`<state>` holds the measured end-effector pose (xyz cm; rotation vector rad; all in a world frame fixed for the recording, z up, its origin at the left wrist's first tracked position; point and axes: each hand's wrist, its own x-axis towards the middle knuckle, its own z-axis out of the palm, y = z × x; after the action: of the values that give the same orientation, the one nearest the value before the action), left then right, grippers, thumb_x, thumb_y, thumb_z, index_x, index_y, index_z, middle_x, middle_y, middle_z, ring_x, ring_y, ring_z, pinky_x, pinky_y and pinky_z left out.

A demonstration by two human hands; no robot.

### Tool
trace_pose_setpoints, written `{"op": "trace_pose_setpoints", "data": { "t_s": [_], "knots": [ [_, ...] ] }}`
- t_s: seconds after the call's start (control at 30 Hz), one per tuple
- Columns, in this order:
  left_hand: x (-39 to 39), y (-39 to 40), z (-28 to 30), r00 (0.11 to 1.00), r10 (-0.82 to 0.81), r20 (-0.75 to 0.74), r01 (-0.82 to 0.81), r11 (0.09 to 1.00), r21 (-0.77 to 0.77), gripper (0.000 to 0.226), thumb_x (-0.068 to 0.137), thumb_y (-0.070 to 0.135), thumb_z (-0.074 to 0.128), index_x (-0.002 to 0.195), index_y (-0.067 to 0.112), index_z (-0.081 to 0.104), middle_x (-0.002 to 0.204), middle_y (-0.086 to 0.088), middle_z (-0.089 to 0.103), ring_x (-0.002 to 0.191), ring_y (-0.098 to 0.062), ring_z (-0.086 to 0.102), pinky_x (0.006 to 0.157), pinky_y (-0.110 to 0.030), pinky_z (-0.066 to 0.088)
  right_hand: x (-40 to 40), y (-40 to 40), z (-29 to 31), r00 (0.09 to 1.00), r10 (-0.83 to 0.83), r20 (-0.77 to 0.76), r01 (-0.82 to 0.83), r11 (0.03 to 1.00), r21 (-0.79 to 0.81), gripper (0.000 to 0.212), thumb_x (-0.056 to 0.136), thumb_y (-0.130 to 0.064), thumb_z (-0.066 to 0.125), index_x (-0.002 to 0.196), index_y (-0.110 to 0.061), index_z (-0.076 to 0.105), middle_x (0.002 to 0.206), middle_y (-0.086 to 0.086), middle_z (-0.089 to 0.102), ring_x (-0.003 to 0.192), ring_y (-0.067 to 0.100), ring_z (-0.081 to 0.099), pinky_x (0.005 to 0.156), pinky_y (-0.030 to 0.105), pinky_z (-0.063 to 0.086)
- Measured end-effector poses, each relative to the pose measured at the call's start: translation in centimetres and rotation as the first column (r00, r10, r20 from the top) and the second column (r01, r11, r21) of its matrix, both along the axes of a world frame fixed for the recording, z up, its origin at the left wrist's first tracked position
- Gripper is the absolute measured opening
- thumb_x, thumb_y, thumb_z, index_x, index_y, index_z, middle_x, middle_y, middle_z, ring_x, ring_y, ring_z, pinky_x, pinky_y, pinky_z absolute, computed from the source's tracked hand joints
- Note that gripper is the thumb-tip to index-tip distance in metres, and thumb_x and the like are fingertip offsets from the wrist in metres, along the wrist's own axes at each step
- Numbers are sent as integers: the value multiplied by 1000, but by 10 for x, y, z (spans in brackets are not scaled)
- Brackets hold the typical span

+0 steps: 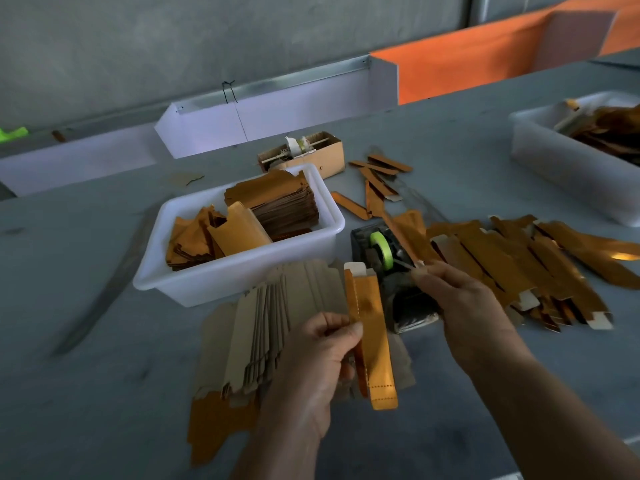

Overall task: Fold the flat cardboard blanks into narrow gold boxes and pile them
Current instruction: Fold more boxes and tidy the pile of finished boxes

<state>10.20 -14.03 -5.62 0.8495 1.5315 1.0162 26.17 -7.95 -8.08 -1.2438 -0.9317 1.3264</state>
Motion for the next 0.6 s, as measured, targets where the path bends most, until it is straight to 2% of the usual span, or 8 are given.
{"op": "trace_pose_setpoints", "data": {
  "t_s": [0.03,0.07,0.17,0.27,0.43,0.6],
  "knots": [
    [1,0,0,1000,0,-3,0,1000,2,13,87,16,66,74,16,65,62,2,63,51,-9,51,51,-24,41,2,-2,1,999,-8,-35,9,1000,10,11,82,-15,66,71,-13,66,119,5,56,103,22,59,73,24,46],
    [1,0,0,1000,2,-6,-2,1000,3,13,87,16,66,74,16,65,62,1,63,51,-9,51,51,-24,41,5,-3,3,1000,-21,19,21,999,24,10,81,-15,68,72,-13,68,122,-1,53,105,15,57,73,22,44],
    [2,0,0,1000,15,-3,-15,1000,10,13,87,15,66,74,16,65,59,2,63,51,-9,51,49,-24,41,7,-8,2,947,-51,318,30,997,73,10,82,-17,69,72,-18,69,125,-9,48,105,5,50,76,19,40],
    [3,0,1,1000,18,0,-18,999,31,14,87,15,66,73,16,65,57,3,61,51,-10,51,49,-23,39,6,-13,-3,859,-86,505,32,993,116,18,82,-20,69,66,-25,64,125,-7,47,103,5,46,77,20,37],
    [9,4,6,1000,-20,11,19,996,91,16,88,14,66,73,20,64,60,5,61,54,-7,52,49,-20,40,4,-16,-12,783,-134,608,26,983,183,23,84,-20,68,64,-29,59,131,-6,45,113,14,51,71,12,35],
    [27,18,14,995,-99,-20,100,986,133,6,90,19,63,84,19,63,71,5,64,58,-4,56,51,-18,40,1,-18,-16,766,-175,619,35,972,232,24,84,-22,68,66,-34,58,129,-9,47,111,4,44,72,7,30]
  ]
}}
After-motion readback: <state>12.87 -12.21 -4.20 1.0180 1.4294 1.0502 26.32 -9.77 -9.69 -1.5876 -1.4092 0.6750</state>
